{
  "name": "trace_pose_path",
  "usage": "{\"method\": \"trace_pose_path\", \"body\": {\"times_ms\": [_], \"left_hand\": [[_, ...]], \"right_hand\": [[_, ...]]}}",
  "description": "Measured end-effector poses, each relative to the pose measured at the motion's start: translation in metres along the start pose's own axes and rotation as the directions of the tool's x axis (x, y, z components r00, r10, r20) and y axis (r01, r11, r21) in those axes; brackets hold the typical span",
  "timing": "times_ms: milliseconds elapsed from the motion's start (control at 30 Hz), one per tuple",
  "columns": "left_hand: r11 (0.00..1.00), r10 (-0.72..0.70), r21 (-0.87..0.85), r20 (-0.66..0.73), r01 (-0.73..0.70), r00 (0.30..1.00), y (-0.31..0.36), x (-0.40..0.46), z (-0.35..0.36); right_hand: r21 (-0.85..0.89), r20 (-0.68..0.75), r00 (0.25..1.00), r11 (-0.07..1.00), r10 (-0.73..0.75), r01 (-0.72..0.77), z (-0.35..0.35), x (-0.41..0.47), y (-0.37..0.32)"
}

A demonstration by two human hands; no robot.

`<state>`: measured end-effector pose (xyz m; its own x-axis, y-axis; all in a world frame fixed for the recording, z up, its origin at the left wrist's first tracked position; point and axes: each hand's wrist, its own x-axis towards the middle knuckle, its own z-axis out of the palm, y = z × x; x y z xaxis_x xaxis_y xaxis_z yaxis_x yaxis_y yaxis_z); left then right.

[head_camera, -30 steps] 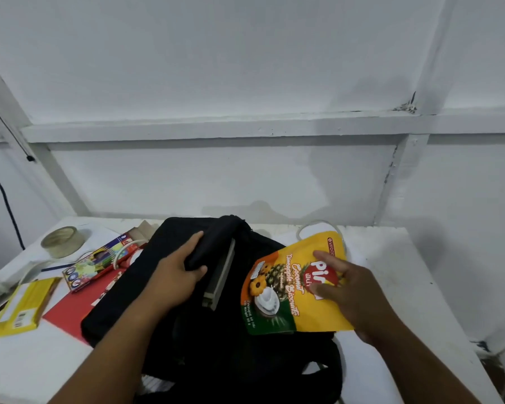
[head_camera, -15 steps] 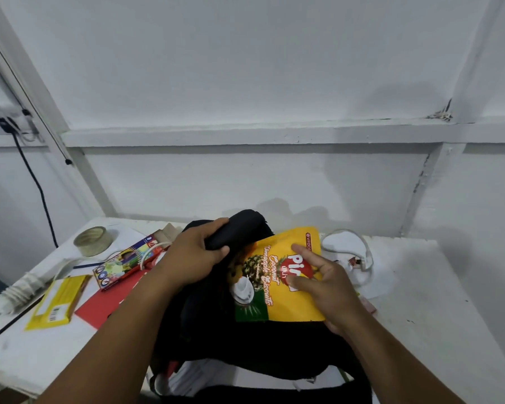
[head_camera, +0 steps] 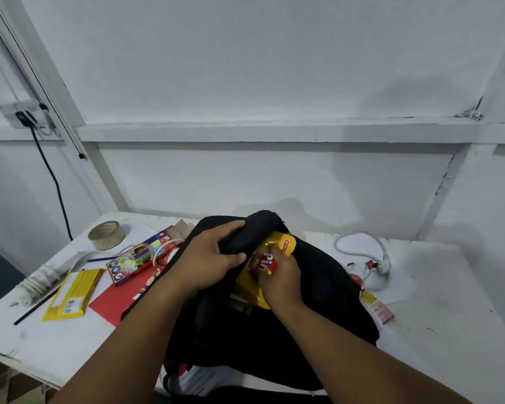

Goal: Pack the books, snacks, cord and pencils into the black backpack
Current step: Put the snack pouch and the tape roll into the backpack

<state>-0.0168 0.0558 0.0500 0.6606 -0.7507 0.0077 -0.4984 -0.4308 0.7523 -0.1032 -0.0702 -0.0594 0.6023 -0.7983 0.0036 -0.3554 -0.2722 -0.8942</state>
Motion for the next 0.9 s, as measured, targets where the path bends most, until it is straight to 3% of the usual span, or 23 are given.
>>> {"method": "trace_pose_path", "body": {"times_ms": [200,333,400,533,900], "left_hand": [[0.998,-0.029,-0.061,0.013,0.030,1.000,-0.008,-0.005,0.001],[0.989,-0.065,-0.133,0.033,0.068,0.997,-0.015,-0.006,0.000],[0.981,-0.082,-0.175,0.038,0.087,0.996,-0.018,-0.006,0.002],[0.971,-0.080,-0.224,0.033,0.085,0.996,-0.016,-0.003,0.007],[0.958,-0.045,-0.282,0.008,0.045,0.999,-0.011,-0.002,0.003]], "right_hand": [[-0.302,0.020,0.991,0.944,-0.133,0.133,-0.001,0.007,0.013],[-0.506,0.055,0.955,0.817,-0.292,0.279,-0.014,-0.002,0.025],[-0.583,0.154,0.927,0.726,-0.343,0.365,-0.017,-0.009,0.033],[-0.591,0.367,0.893,0.676,-0.262,0.441,-0.014,-0.006,0.039],[-0.593,0.464,0.862,0.651,-0.205,0.474,-0.003,0.014,0.021]]}}
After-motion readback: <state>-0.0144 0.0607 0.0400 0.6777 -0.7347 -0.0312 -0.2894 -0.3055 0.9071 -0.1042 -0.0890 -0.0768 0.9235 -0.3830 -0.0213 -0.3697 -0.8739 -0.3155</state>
